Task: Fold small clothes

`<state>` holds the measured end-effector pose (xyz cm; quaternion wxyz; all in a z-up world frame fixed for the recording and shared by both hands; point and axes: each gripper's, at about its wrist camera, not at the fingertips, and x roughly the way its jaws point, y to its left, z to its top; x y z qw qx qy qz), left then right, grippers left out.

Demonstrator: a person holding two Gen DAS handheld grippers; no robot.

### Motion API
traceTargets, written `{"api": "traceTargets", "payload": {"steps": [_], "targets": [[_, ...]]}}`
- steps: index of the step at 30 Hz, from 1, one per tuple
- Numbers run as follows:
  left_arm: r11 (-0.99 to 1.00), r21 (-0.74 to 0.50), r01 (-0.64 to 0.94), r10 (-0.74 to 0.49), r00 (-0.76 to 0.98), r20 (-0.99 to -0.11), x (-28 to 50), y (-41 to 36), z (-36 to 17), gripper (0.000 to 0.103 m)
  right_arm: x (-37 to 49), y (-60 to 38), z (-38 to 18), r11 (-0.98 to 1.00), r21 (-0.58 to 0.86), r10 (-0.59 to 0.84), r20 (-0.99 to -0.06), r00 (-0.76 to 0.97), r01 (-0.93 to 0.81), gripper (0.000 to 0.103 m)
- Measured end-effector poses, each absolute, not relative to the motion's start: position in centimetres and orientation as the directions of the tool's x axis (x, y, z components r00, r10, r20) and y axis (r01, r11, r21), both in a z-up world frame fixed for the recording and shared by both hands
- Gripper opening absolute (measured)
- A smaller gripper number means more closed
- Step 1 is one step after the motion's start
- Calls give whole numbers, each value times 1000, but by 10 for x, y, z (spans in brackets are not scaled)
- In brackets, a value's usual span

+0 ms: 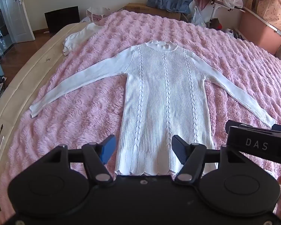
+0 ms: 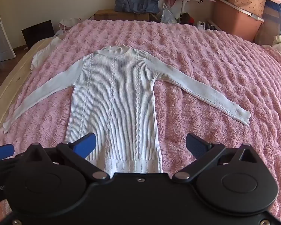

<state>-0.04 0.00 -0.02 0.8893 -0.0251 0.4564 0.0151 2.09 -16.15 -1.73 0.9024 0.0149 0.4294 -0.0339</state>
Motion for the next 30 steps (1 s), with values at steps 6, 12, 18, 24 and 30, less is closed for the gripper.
{"api": "traceTargets", "payload": {"steps": [6, 12, 18, 24, 30], "targets": [[998, -38, -53, -1, 573, -820, 0, 1, -4, 69, 21, -161, -17, 998, -5, -47, -771, 636, 68, 103], [998, -39, -51, -3, 576, -818, -1, 2, -5, 69, 22, -161, -18, 997, -9, -54, -775, 630, 75, 103], [998, -37, -52, 0, 576, -817, -1, 3, -4, 69, 21, -161, -17, 997, -8, -54, -776, 629, 75, 103], [997, -41, -60, 0, 573, -819, 1, 2, -3, 69, 21, -161, -18, 997, -10, -55, -774, 630, 75, 103], [998, -38, -59, 3, 571, -821, 1, 1, -4, 69, 21, -161, -17, 997, -11, -57, -775, 630, 77, 103]]}}
